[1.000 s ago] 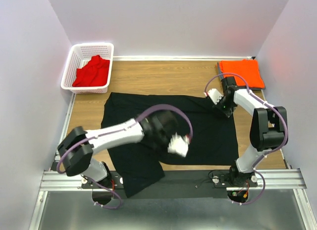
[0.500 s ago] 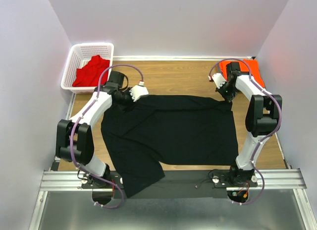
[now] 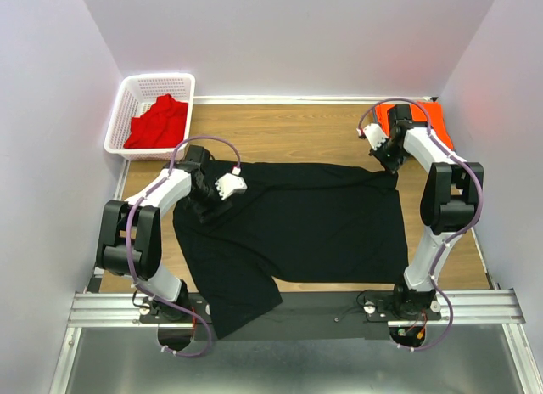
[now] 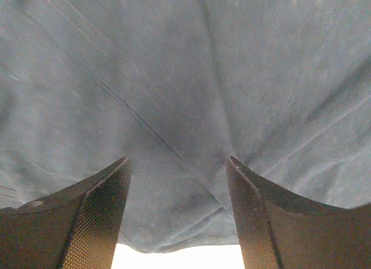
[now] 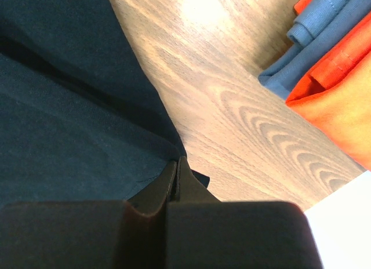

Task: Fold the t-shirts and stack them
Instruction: Fold the flattened tshirt in 1/3 of the way

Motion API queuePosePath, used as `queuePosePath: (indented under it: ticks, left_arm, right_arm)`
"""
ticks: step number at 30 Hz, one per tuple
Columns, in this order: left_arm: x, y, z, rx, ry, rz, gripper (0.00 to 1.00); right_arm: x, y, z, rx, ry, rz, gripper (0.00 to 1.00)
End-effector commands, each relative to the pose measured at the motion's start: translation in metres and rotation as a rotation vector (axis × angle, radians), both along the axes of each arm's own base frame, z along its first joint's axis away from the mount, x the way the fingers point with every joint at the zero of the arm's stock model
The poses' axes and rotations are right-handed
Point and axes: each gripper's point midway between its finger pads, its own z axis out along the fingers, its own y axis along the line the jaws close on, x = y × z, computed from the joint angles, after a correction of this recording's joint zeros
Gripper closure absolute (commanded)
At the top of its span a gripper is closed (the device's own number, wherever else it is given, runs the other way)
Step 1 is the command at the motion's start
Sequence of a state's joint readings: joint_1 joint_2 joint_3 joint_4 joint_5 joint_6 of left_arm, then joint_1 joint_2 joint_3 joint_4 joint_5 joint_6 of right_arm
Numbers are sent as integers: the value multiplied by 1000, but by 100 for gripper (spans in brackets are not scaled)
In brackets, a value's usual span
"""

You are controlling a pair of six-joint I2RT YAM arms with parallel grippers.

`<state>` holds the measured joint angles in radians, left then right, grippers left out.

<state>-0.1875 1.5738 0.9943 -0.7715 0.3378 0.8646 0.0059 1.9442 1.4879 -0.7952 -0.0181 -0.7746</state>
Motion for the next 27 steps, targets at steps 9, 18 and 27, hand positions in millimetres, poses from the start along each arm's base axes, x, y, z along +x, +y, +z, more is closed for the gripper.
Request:
queuePosePath:
  ticks: [9, 18, 27]
  left_arm:
    - [-4, -11, -4, 3, 2, 14, 24]
    - [-3, -4, -23, 69, 0, 60, 40]
    - [18, 2, 14, 98, -96, 61, 100]
  right_arm:
    - [-10, 2, 7, 10, 8, 12, 99]
    - [-10, 2, 4, 12, 17, 12, 99]
    - [-6, 0, 10, 1, -3, 15, 99]
